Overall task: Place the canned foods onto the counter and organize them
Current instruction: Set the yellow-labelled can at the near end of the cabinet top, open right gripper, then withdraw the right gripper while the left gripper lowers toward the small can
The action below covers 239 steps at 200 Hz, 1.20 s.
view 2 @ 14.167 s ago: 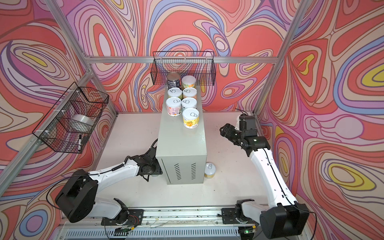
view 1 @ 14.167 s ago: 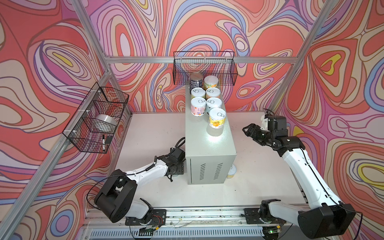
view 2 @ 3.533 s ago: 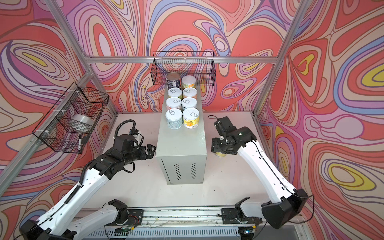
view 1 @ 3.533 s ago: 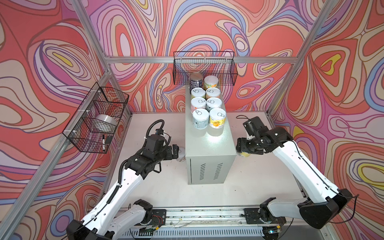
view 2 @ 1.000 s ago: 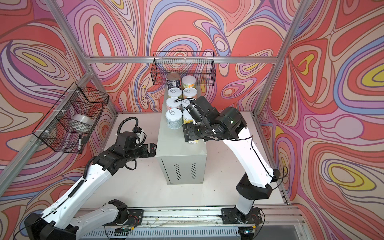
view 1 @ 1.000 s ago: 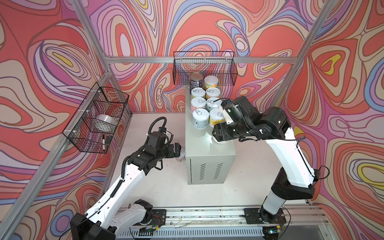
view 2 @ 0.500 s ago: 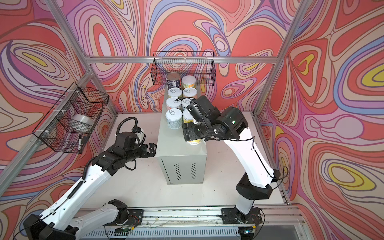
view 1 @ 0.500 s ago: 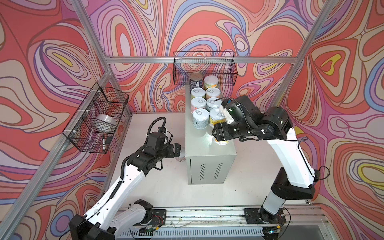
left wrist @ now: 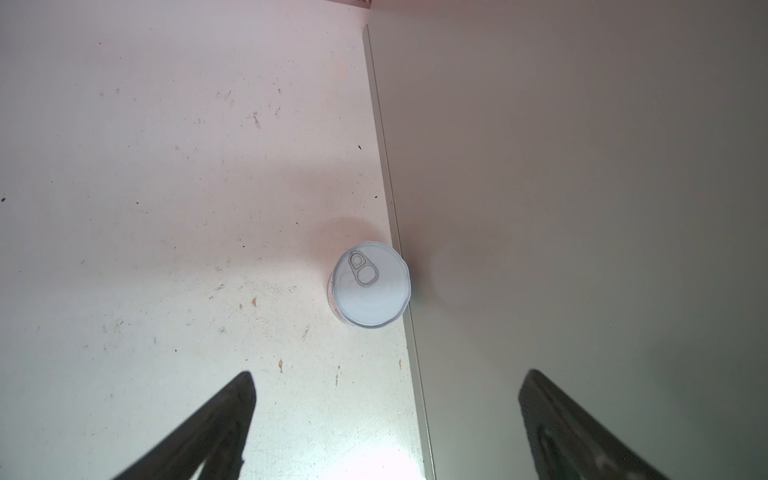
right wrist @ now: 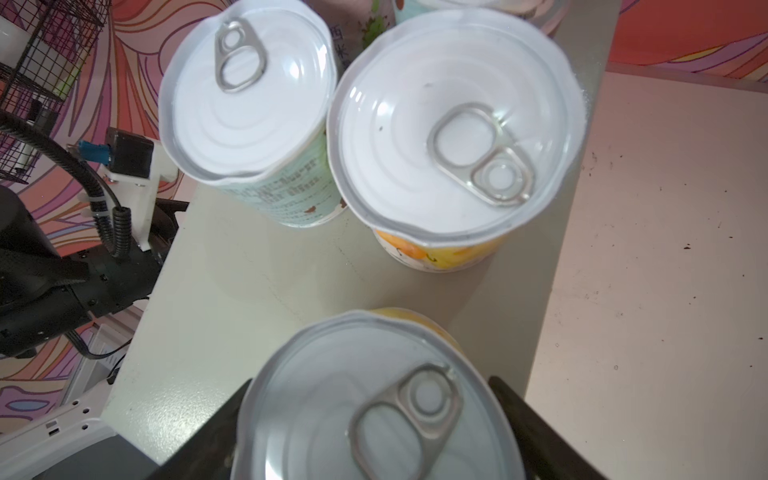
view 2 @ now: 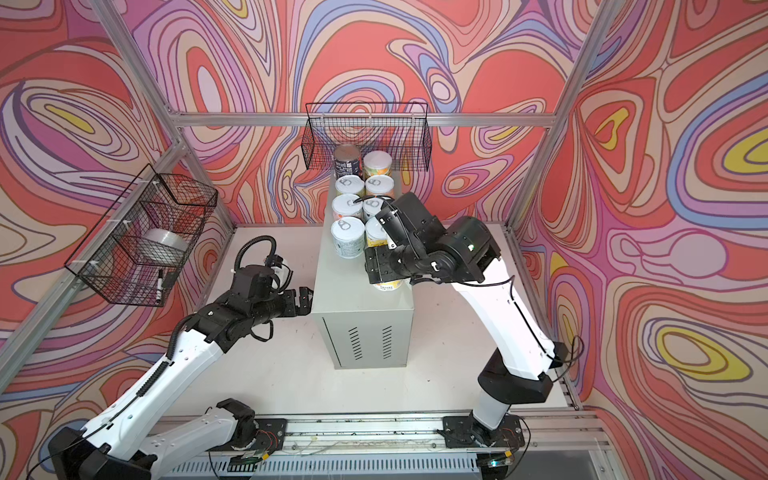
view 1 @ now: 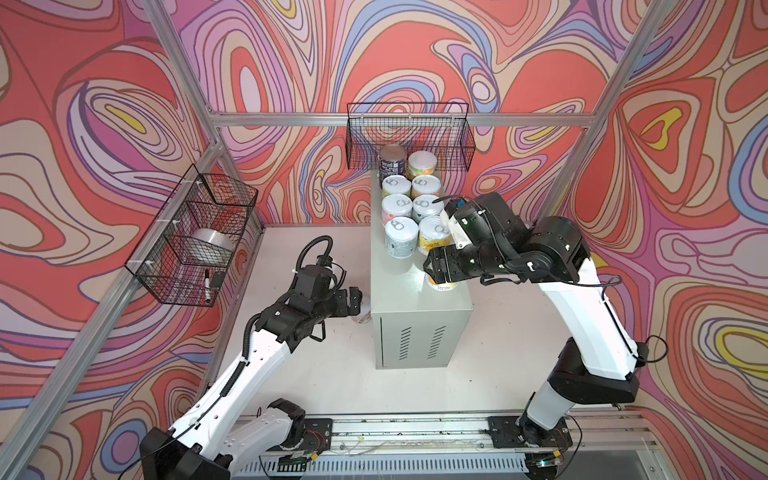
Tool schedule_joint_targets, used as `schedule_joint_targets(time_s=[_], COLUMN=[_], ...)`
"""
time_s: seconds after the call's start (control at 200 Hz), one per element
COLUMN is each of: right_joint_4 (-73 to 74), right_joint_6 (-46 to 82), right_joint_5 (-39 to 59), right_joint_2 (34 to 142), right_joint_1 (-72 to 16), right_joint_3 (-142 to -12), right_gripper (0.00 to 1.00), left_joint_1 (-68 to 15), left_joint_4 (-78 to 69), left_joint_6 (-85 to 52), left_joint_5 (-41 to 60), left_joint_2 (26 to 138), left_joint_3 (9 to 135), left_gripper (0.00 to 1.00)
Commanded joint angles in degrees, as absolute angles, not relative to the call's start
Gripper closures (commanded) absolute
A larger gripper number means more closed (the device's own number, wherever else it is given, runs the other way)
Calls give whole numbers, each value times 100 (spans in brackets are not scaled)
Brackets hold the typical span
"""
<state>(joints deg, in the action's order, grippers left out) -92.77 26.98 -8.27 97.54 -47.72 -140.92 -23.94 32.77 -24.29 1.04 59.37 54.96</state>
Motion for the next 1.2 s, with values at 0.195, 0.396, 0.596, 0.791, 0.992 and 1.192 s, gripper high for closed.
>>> schedule_joint_targets(time_s=[0.195, 0.396, 0.596, 0.791, 0.992, 1.192], right_joint_4=[-8286, -8025, -8095, -8107, -7552, -7654], right_joint_6=[2803, 2836, 2864, 2934, 2975, 2828], right_joint_5=[-970, -694, -979, -988, -599, -1031], right_joint_2=[9249, 9227, 9138, 8966, 8711, 8720], right_joint_1=[-4748, -4674, -4674, -4675, -4673, -4676], right_joint_3=[-13674, -13658, -13712, -13357, -12788, -12999], right_gripper=[13, 13, 13, 13, 14, 14], left_joint_1=[-2358, -2363, -2363, -2356, -2359, -2356], left_joint_4=[3164, 3076, 3111, 3103, 3072, 3107], left_joint_6=[-2466, -2500, -2464, -2466, -2443, -2464], left_joint_5=[-55, -10, -61, -9, -21, -52], left_joint_2=[5969, 5945, 5887, 5871, 5914, 5950], left_joint_3=[5439, 5431, 5414, 5401, 5405, 5432], left_gripper=[0, 0, 0, 0, 0, 0])
